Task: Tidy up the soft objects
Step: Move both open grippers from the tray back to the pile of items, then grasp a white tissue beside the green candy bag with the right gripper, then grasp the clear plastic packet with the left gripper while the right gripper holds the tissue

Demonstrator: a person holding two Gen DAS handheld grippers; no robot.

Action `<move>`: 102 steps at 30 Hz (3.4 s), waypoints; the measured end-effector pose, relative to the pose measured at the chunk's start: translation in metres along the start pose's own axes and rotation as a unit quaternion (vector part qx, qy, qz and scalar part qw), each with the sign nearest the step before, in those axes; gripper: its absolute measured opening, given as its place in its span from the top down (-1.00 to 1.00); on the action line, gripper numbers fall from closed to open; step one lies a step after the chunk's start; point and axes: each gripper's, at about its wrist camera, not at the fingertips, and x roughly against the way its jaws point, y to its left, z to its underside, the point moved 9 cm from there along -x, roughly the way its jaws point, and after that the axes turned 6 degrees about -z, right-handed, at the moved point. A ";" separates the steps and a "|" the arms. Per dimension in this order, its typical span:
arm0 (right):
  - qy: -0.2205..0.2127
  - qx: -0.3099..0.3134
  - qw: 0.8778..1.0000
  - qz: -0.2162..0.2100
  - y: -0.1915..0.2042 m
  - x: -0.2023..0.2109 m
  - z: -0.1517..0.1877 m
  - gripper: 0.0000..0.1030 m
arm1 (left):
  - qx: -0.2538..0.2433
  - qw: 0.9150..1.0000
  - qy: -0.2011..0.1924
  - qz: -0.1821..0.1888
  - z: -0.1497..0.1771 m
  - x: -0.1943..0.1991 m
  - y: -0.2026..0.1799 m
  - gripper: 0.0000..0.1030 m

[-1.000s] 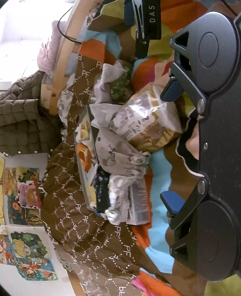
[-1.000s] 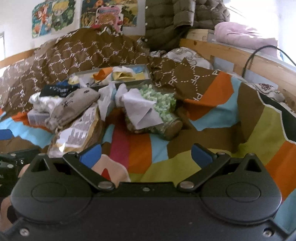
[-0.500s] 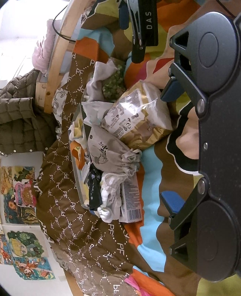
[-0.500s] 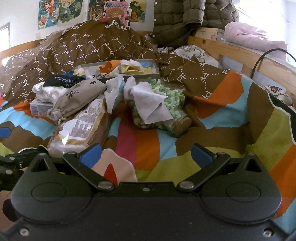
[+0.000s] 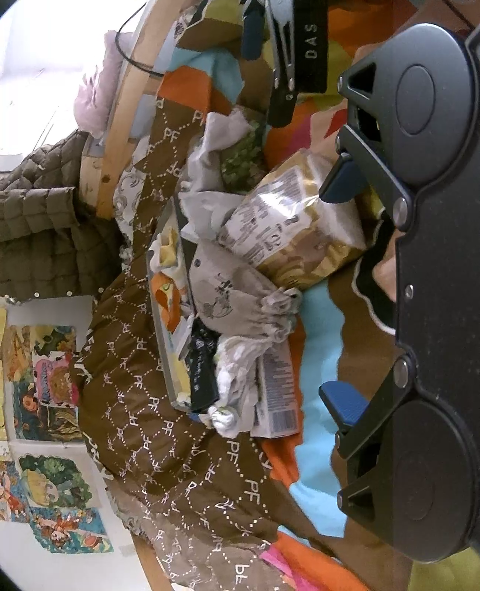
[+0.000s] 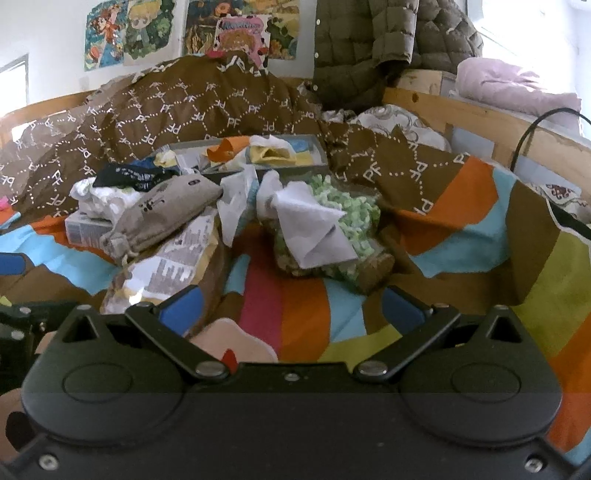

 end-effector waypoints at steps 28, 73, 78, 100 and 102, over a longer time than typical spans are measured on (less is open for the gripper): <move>-0.101 0.024 0.992 0.068 -0.019 -0.030 -0.028 -0.99 | -0.083 0.992 -0.043 0.083 -0.093 -0.046 -0.028 -0.99; -0.091 0.034 0.995 0.019 -0.008 -0.066 -0.022 0.95 | -0.136 0.976 0.022 0.166 -0.110 -0.128 -0.103 0.16; -0.092 0.015 0.995 0.038 -0.016 -0.064 -0.024 0.99 | -0.151 0.974 0.035 0.165 -0.097 -0.129 -0.101 0.08; -0.106 0.005 0.994 0.037 -0.011 -0.059 -0.027 1.00 | -0.183 0.970 0.055 0.147 -0.080 -0.134 -0.123 -0.08; -0.106 0.004 0.994 0.036 -0.011 -0.058 -0.028 1.00 | -0.204 0.968 0.052 0.139 -0.077 -0.134 -0.126 -0.09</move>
